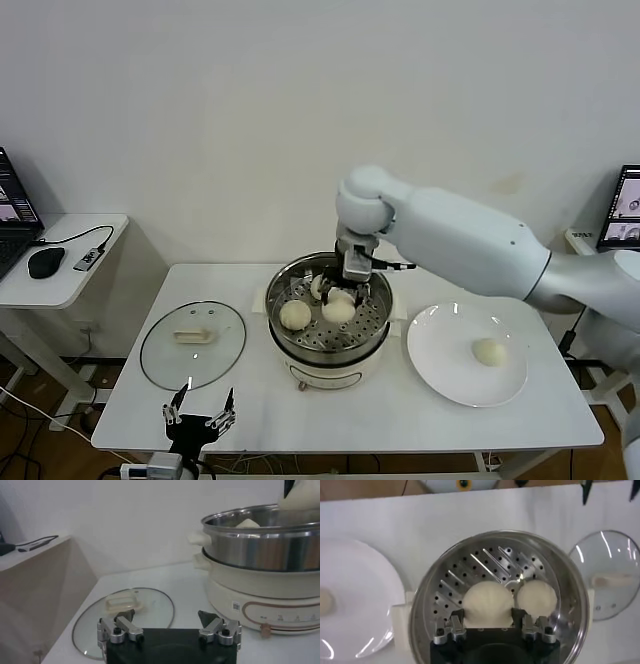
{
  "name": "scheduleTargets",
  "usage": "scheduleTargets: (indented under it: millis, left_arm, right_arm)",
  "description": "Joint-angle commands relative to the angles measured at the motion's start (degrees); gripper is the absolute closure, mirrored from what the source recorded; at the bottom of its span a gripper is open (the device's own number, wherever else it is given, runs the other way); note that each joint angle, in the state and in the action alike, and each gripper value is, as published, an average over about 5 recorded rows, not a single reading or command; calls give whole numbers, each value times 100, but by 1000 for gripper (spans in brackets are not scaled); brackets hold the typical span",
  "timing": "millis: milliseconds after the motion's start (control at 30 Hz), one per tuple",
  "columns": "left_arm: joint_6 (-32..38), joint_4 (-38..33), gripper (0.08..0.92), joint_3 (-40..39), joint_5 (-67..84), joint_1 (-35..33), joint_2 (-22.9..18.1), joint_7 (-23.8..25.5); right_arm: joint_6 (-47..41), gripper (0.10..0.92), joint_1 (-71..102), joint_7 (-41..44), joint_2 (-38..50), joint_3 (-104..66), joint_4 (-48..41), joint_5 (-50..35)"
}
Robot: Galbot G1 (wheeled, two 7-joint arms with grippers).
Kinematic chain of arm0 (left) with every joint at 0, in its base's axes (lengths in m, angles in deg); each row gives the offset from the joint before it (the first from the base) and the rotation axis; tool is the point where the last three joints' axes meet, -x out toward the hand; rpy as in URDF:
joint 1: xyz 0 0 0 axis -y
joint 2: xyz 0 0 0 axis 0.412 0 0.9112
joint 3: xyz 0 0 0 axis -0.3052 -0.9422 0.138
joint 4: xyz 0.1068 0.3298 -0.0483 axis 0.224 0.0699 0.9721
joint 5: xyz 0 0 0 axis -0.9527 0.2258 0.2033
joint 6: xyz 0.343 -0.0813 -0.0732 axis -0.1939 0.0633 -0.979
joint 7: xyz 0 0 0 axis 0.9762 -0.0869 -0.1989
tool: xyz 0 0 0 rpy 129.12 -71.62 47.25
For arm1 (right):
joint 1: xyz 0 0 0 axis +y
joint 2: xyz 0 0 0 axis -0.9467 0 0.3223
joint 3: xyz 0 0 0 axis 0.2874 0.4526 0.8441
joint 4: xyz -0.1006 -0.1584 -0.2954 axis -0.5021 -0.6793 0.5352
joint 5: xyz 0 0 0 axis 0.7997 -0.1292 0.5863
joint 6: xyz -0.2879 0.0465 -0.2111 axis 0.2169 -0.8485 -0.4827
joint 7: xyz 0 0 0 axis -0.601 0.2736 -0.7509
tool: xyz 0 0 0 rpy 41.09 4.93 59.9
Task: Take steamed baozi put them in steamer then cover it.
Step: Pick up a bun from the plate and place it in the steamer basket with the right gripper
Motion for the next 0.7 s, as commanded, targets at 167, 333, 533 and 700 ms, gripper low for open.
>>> scheduleTargets:
  millis: [167, 333, 533, 700]
  left_arm:
    - [2, -1, 177, 13, 5, -48, 10, 0]
    - [5, 13, 177, 13, 10, -47, 12, -4]
    - [5, 60, 177, -2, 13, -18, 11, -2]
    - [5, 89, 177, -12, 13, 10, -1, -4]
  right_arm:
    - [11, 428, 364, -235, -51, 96, 311, 494]
    - [7, 431, 488, -331, -124, 24, 101, 817]
    - [-21, 431, 587, -380, -140, 21, 51, 904]
    - [-84, 431, 645, -400, -145, 31, -8, 874]
